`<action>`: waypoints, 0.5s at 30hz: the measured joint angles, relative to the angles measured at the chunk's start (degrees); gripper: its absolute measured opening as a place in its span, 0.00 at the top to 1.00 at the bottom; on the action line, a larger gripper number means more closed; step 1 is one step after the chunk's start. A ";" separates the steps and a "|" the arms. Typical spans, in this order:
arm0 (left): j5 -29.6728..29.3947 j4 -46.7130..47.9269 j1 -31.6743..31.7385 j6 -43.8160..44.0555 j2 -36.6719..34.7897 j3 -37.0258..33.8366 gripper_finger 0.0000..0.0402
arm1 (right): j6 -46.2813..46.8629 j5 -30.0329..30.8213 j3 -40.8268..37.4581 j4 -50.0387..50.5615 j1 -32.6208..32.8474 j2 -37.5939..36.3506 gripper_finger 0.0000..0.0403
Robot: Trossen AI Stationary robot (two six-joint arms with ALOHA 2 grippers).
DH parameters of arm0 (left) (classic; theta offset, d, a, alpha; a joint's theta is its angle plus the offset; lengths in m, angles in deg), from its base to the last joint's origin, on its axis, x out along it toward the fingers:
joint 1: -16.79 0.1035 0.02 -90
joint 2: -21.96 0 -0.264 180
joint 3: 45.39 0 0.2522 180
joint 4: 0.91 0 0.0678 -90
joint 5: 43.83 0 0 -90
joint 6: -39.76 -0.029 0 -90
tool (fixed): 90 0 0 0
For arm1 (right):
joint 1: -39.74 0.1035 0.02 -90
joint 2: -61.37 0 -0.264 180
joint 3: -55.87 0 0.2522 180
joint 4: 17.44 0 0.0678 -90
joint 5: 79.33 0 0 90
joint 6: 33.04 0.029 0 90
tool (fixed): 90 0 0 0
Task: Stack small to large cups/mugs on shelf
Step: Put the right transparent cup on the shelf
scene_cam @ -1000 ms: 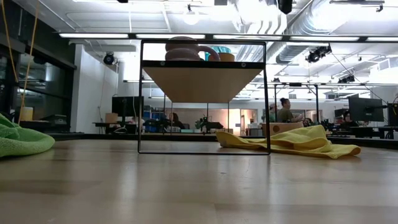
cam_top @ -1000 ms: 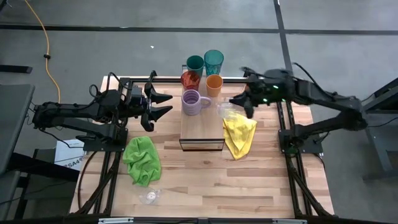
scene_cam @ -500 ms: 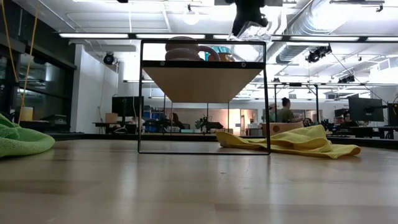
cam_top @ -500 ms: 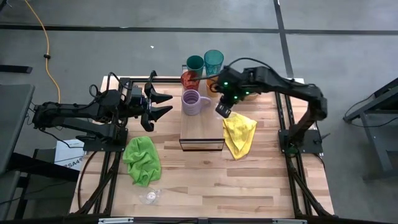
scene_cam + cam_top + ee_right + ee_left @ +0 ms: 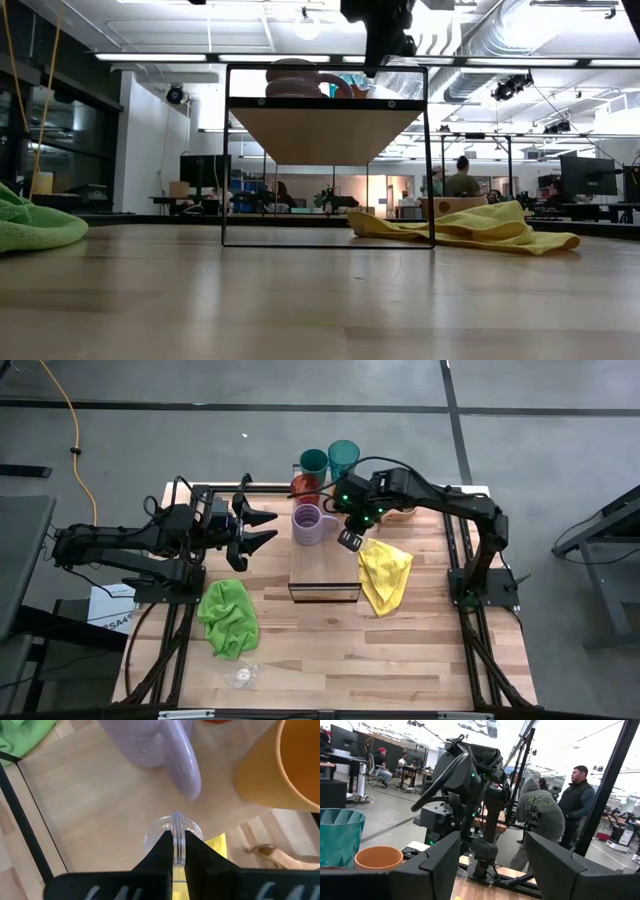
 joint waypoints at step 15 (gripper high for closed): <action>-0.01 -0.02 0.00 0.02 0.00 0.00 0.48 | 0.00 -0.66 0.02 -1.74 -0.02 1.74 0.97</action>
